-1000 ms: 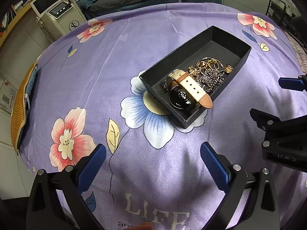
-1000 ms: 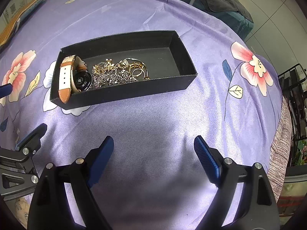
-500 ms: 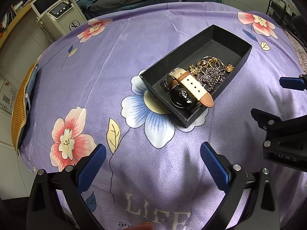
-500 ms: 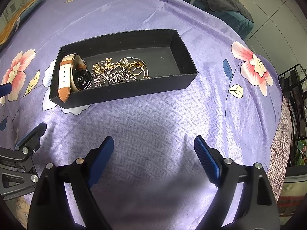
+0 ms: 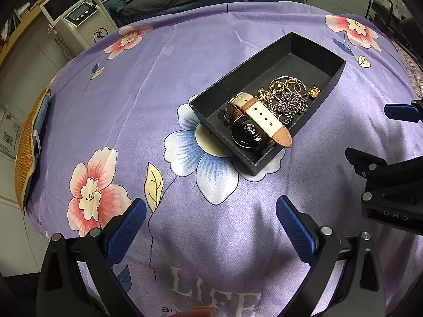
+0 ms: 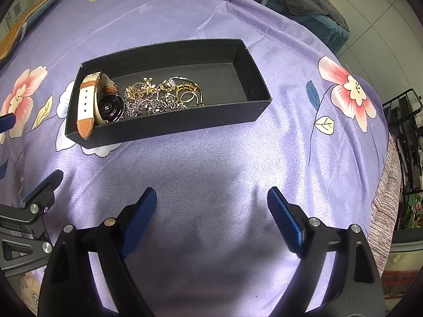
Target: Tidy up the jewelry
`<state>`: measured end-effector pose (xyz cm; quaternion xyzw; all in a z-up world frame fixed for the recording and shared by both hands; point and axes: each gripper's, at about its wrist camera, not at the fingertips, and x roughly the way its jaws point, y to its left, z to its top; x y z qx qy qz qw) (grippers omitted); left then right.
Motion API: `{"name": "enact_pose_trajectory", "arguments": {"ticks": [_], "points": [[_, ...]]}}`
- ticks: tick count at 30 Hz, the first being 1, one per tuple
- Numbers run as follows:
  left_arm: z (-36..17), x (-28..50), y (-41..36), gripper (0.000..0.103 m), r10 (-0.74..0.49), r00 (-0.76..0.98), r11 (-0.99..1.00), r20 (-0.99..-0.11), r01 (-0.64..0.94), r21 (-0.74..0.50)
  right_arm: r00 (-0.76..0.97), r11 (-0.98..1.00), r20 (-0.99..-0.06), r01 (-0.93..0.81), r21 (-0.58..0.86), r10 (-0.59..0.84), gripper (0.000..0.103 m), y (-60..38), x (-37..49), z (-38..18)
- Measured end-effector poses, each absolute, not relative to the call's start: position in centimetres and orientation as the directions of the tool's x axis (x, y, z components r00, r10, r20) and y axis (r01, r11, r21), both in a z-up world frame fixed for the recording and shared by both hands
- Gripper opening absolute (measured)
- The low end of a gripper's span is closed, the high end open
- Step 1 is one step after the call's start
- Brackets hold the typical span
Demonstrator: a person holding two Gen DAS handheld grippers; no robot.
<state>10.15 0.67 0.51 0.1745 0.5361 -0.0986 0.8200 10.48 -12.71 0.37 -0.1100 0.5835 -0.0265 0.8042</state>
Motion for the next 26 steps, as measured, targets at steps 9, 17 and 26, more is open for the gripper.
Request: {"name": "enact_pose_trajectory", "arguments": {"ticks": [9,17,26], "points": [[0.35,10.26,0.62,0.097,0.016,0.395,0.921,-0.919,0.352,0.167,0.328,0.972,-0.928,-0.09,-0.216,-0.176,0.085,-12.53,10.6,0.74],[0.43,10.19,0.52,0.097,0.015,0.411,0.919,-0.912,0.354,0.175,0.329,0.97,-0.927,-0.094,-0.223,-0.181,0.085,-12.41,10.8,0.69],[0.24,10.18,0.61,0.097,0.022,0.403,0.919,-0.915,0.352,0.177,0.33,0.969,-0.927,-0.1,-0.225,-0.181,0.085,-12.17,10.85,0.77]]}}
